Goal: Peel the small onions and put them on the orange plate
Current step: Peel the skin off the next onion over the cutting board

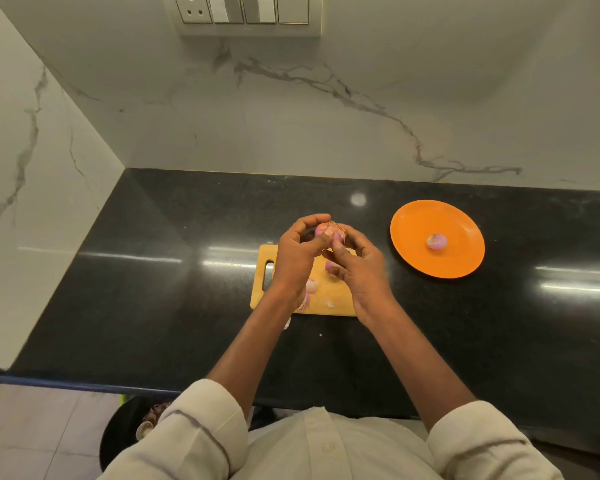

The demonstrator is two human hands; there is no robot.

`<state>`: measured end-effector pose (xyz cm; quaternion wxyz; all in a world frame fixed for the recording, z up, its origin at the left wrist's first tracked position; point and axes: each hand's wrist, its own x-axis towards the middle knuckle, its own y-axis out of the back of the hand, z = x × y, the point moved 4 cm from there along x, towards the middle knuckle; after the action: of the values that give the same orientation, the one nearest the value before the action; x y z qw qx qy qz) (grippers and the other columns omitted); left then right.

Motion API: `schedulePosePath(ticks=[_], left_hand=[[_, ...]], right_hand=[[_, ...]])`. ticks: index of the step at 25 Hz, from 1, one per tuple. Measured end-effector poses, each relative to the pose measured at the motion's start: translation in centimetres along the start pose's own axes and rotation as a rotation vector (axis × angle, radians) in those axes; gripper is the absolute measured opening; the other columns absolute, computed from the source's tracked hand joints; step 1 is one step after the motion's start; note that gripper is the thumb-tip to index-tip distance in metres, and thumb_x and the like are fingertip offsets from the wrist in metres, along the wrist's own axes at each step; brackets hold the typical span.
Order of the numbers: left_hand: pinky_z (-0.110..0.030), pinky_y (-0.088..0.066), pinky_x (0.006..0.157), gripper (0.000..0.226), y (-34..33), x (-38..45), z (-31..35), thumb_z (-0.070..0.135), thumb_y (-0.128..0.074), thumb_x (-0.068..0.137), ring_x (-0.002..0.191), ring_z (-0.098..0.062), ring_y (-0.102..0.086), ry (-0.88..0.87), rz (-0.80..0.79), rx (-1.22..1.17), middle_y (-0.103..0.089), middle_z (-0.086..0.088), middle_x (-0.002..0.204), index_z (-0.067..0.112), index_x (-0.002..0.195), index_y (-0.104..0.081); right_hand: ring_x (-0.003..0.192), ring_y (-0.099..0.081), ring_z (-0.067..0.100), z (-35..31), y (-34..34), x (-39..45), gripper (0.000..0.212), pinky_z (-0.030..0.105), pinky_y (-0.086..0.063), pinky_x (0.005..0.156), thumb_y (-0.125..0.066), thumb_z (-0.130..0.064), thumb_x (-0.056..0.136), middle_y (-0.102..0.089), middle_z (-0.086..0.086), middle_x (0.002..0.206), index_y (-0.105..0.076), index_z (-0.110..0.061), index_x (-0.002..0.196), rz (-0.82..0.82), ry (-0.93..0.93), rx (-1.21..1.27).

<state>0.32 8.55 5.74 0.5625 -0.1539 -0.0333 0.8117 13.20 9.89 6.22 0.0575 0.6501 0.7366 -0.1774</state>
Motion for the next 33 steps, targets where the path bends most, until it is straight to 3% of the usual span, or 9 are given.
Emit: schedulePosePath(ticks=[7,12,16,21,24,28,33], left_hand=[[-0.047,-0.062,0.100,0.033,0.1,-1.4,0.9,0.011,-0.081,0.094,0.116,-0.031,-0.076,-0.021,0.035,-0.080,-0.078,-0.004,0.121,0.008,0.126,-0.076],[-0.048,-0.066,0.093,0.016,0.4,-1.8,1.2,0.005,-0.076,0.097,0.108,-0.024,-0.078,-0.020,0.117,-0.049,-0.080,-0.004,0.110,0.002,0.112,-0.078],[-0.050,-0.066,0.092,0.014,0.6,-1.9,0.6,0.010,-0.072,0.101,0.109,-0.026,-0.077,0.035,0.143,-0.077,-0.078,-0.011,0.115,0.004,0.113,-0.076],[-0.043,-0.067,0.088,0.025,0.6,-2.4,0.9,0.019,-0.071,0.103,0.110,-0.028,-0.077,0.012,0.019,-0.053,-0.075,-0.015,0.119,0.009,0.126,-0.070],[-0.036,-0.065,0.085,0.032,0.4,-2.7,1.0,0.016,-0.079,0.096,0.106,-0.027,-0.079,0.001,-0.064,0.002,-0.076,-0.015,0.117,0.013,0.128,-0.073],[-0.037,-0.066,0.086,0.027,0.7,-2.9,0.4,0.012,-0.079,0.095,0.108,-0.028,-0.079,0.066,0.012,-0.101,-0.079,-0.013,0.116,0.004,0.121,-0.077],[-0.038,-0.068,0.080,0.011,1.5,-2.5,-0.6,0.010,-0.075,0.097,0.098,-0.027,-0.080,0.190,0.153,-0.265,-0.081,-0.014,0.108,0.005,0.106,-0.080]], right_hand=[[0.126,-0.068,0.026,-0.4,0.6,-0.1,0.042,0.048,-0.059,0.103,-0.068,-0.004,0.100,-0.069,-0.001,0.135,-0.072,-0.030,0.133,-0.091,0.054,0.116],[0.124,-0.069,0.022,-0.3,0.3,-0.8,0.044,0.032,-0.059,0.090,-0.060,0.004,0.102,-0.072,0.002,0.133,-0.068,-0.021,0.137,-0.151,0.016,0.213],[0.120,-0.069,0.021,0.0,0.3,-1.0,0.044,0.034,-0.057,0.090,-0.062,0.000,0.101,-0.072,0.002,0.134,-0.065,-0.020,0.141,-0.166,-0.006,0.237],[0.118,-0.069,0.022,-0.3,0.7,-1.3,0.036,0.043,-0.059,0.096,-0.069,-0.016,0.102,-0.067,0.000,0.133,-0.069,-0.029,0.135,-0.120,0.083,0.008],[0.111,-0.073,0.013,-0.7,0.7,-1.8,0.046,0.035,-0.064,0.088,-0.074,-0.011,0.097,-0.067,-0.003,0.131,-0.064,-0.026,0.139,-0.112,0.186,-0.154],[0.112,-0.068,0.001,-0.6,0.8,-1.9,0.051,0.025,-0.061,0.089,-0.079,-0.003,0.090,-0.070,-0.007,0.127,-0.066,-0.024,0.135,-0.078,0.210,-0.191],[0.114,-0.071,0.008,-0.2,0.7,-1.8,0.046,0.035,-0.062,0.096,-0.080,-0.002,0.089,-0.073,-0.006,0.124,-0.069,-0.017,0.132,-0.067,0.179,-0.106]])
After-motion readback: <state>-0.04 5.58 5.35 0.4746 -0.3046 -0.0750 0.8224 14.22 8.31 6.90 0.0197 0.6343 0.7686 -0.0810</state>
